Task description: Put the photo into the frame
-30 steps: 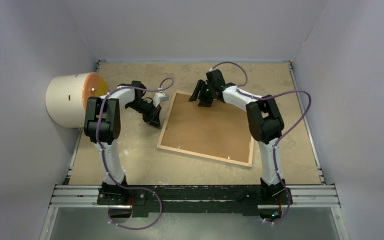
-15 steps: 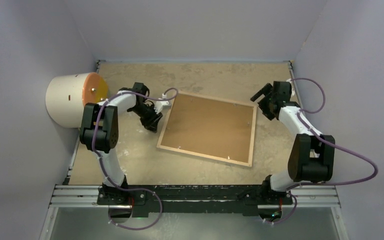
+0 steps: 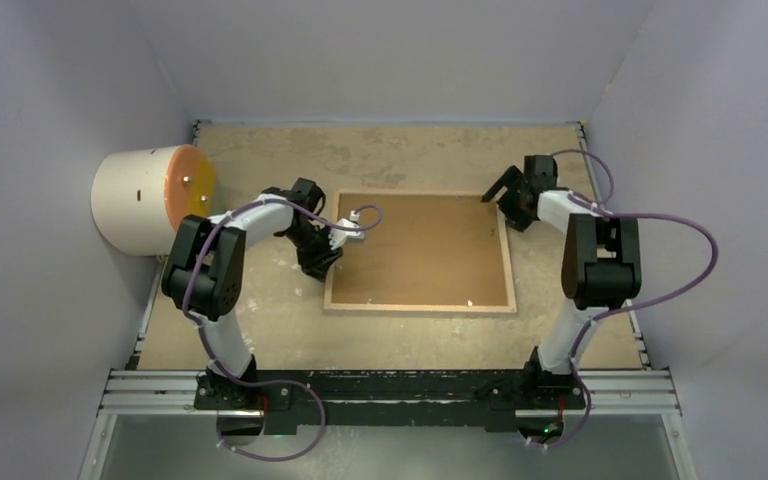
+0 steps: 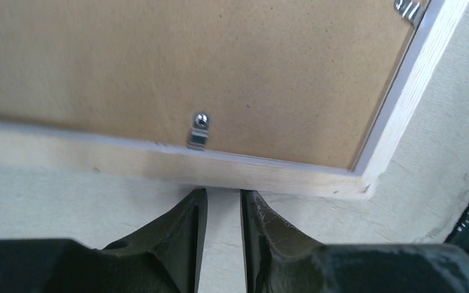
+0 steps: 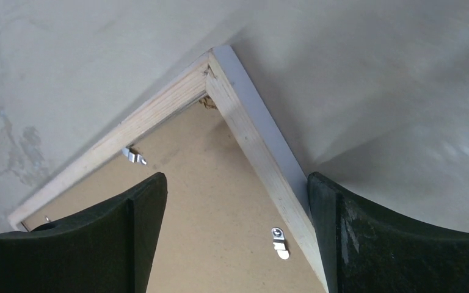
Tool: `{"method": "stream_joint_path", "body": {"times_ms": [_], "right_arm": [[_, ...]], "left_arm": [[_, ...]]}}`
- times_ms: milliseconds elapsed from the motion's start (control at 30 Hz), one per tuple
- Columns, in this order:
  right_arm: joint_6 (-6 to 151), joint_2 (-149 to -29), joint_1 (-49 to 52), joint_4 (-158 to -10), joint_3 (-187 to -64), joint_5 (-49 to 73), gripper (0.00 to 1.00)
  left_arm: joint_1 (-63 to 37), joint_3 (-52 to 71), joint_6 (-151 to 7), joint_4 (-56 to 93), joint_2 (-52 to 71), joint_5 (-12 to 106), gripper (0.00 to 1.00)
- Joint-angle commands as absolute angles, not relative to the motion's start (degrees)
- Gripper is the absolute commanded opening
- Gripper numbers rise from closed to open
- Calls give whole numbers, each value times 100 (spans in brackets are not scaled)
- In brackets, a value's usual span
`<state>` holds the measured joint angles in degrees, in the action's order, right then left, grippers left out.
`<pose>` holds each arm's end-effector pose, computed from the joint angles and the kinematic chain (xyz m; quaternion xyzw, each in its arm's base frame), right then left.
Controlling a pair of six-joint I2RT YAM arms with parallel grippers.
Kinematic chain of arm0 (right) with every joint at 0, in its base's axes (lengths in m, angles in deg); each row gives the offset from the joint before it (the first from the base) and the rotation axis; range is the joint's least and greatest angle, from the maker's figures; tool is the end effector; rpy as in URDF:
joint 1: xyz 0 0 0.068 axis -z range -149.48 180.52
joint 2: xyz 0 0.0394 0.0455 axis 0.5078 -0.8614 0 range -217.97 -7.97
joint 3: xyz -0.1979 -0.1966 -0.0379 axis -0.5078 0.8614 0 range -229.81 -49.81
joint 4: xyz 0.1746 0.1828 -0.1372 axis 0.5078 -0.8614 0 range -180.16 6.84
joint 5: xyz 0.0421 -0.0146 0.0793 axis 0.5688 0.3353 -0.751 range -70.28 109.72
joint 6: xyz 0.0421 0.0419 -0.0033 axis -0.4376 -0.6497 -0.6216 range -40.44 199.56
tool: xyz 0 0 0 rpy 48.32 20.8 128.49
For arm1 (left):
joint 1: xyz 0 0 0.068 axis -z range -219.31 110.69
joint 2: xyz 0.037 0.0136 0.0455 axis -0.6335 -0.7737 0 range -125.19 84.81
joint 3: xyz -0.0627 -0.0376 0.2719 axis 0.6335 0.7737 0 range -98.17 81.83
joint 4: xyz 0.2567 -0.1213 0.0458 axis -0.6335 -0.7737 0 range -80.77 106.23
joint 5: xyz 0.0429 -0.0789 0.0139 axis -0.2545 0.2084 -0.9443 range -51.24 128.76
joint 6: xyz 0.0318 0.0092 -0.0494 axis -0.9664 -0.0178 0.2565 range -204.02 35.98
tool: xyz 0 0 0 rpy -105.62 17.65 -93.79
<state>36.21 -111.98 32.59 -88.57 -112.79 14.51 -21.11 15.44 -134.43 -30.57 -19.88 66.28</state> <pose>0.4120 -0.0110 0.1595 0.3426 0.8622 0.1702 0.3320 0.3263 -0.1284 0.1435 0.5553 0.7959 -0.2168 0.1059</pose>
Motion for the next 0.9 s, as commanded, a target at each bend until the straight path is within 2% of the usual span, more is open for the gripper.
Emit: {"method": "stream_joint_path", "body": {"times_ms": [0, 100, 167, 233, 300, 367, 433, 500, 633, 700, 867], "right_arm": [[3605, -11909, 2352, -8848, -12272, 501, 86], [3670, -12615, 1823, -9238, -13480, 367, 87], [3775, -13036, 1576, -9502, -14264, 439, 90], [3979, -13450, 1492, -9893, -15183, 562, 98], [4143, -13583, 1494, -10437, -15826, 815, 99], [4304, -13434, 1624, -10751, -16043, 1394, 99], [4298, -13064, 1829, -10747, -15813, 1673, 99], [4145, -12571, 2066, -10658, -15273, 1842, 99], [3961, -11459, 2356, -10368, -13768, 1843, 99], [3941, -10873, 2366, -10212, -12940, 1663, 99], [3792, -9613, 2370, -9702, -10885, 1128, 99]], "left_arm": [[-1626, 1704, -13735, -3579, -2070, 7164, 30], [-1151, 1595, -13822, -3787, -2026, 7481, 35], [-811, 1516, -13944, -3981, -2018, 7697, 41], [-524, 1450, -14042, -4153, -1986, 7836, 50], [-423, 1346, -14127, -4337, -1942, 7816, 59], [-465, 1150, -14244, -4689, -1841, 7629, 61], [-664, 920, -14297, -4959, -1706, 7443, 63], [-1044, 533, -14383, -5294, -1650, 7335, 69], [-2091, -668, -14383, -5756, -1927, 7337, 70], [-2539, -1070, -13745, -5187, -2141, 7084, 66], [-3309, -1518, -12094, -3705, -2949, 6366, 43]]}}
